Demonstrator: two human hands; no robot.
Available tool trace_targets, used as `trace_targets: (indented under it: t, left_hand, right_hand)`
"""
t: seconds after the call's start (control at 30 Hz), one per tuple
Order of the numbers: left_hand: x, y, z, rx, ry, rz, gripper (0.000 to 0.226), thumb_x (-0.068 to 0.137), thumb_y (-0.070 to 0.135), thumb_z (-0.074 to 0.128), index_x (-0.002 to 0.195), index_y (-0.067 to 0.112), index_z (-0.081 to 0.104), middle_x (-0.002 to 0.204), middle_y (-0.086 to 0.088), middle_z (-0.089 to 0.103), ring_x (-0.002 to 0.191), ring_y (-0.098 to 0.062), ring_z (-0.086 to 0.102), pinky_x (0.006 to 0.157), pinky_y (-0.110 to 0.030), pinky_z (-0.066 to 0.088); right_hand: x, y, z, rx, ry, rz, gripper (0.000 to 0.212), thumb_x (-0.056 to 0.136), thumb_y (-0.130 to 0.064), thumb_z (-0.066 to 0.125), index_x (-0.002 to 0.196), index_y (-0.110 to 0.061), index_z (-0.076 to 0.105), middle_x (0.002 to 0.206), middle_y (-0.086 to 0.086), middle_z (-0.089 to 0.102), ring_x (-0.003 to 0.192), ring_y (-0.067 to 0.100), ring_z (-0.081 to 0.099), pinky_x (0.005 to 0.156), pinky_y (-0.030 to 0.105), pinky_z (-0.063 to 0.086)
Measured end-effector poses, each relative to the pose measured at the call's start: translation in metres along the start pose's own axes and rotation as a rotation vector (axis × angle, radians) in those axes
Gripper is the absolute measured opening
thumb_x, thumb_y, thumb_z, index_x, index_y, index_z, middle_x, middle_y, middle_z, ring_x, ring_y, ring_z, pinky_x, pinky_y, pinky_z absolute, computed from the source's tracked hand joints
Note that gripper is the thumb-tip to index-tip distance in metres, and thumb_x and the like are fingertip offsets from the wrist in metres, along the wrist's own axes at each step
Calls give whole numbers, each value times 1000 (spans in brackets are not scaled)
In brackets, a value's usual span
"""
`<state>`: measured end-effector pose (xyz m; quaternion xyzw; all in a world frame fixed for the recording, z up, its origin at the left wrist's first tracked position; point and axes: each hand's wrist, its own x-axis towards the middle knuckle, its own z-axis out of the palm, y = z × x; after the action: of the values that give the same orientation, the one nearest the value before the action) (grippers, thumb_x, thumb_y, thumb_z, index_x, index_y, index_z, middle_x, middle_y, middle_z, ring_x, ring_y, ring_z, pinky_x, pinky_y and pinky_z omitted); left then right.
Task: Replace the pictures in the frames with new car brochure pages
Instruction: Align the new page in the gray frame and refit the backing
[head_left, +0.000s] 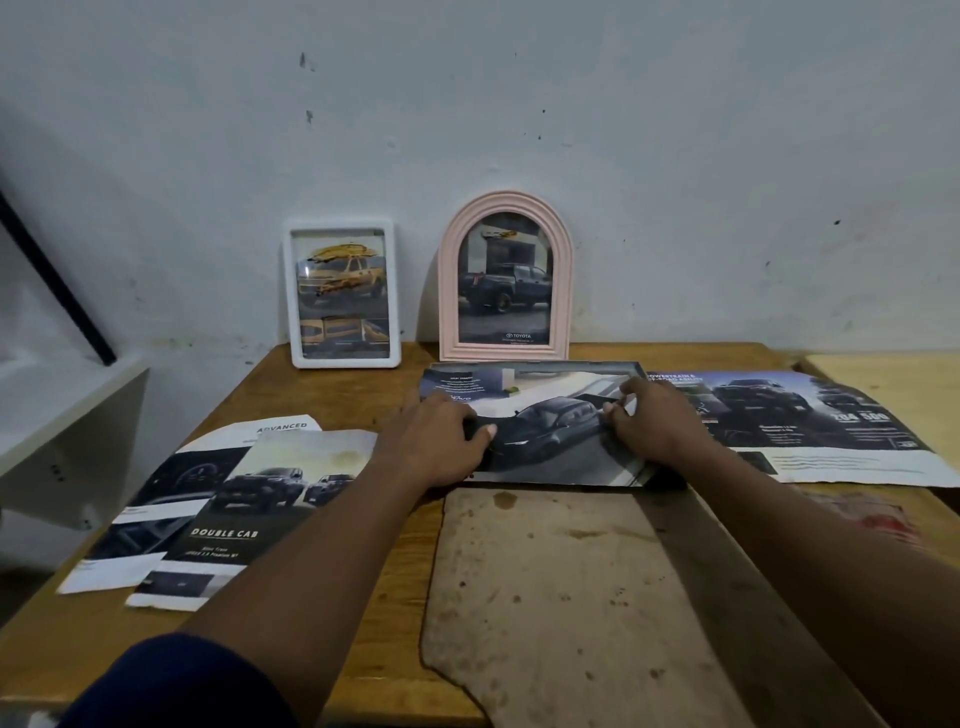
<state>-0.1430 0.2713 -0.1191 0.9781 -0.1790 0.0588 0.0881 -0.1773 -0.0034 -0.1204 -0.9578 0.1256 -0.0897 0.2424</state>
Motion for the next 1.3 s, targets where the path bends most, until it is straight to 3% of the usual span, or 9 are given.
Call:
trace_targets:
  t: [0.23,0.33,0.5,0.63,0.73,0.87,1.03,1.13,1.3]
  left_hand:
    - [-2,2,9,-97,-60,-158,59,91,72,42,139,40,51,151,-7,34,137,-37,32,113,-57,29]
    - [-3,2,7,-142,-31,-163,56,93,68,45,138,35,53,148,-9,37,134,-39,36,111,-54,34]
    - [-4,-2,3,-138,83,-114,50,96,61,46,133,31,59,142,-7,42,132,-33,37,107,-50,40]
    - [-4,-2,6,-190,110,-41,47,97,55,51,134,27,59,139,-2,46,127,-24,44,100,-42,47]
    - [-3,-5,8,-179,101,-6,49,97,53,52,138,26,56,140,1,48,122,-19,51,95,-36,48]
    - [-2,-8,11,-131,73,-13,49,97,53,52,137,26,56,138,-1,52,123,-20,51,97,-38,48]
    - [5,-11,3,-304,58,-131,24,94,35,65,112,19,65,113,-3,60,98,-17,59,84,-38,57]
    - [8,-14,0,-281,27,-145,21,92,31,68,109,19,67,109,-2,61,94,-16,60,82,-39,59]
    - [8,-13,6,-214,41,-121,31,95,37,65,119,18,66,119,-2,57,102,-18,57,87,-39,55]
  right_hand:
    - [-6,-9,-2,67,17,33,49,91,-37,60,135,-16,53,134,13,58,120,33,54,100,51,46]
    - [-3,-12,0,73,54,63,44,91,-36,59,133,-23,53,135,6,57,123,32,51,104,57,38]
    - [9,-15,-2,88,154,39,25,92,-25,61,116,-17,65,131,9,53,115,34,53,99,59,42]
    - [17,-4,-5,-44,18,139,32,87,-35,58,109,-13,64,120,11,59,109,36,56,98,56,42]
    - [17,6,-4,-123,9,166,36,91,-39,52,114,-13,62,125,11,56,115,36,52,102,56,36]
    - [11,10,3,-206,28,36,39,95,-41,46,121,-14,57,137,9,50,128,31,42,106,55,32]
    - [11,3,13,-226,-91,-80,46,96,-50,42,122,-15,56,134,7,53,130,28,42,110,61,29]
    - [12,-2,18,-237,-103,-45,47,98,-47,42,132,-15,50,145,9,44,140,29,33,112,62,23]
    - [15,-2,23,-202,-71,-37,42,94,-34,48,129,-11,51,139,14,47,134,33,38,106,55,38]
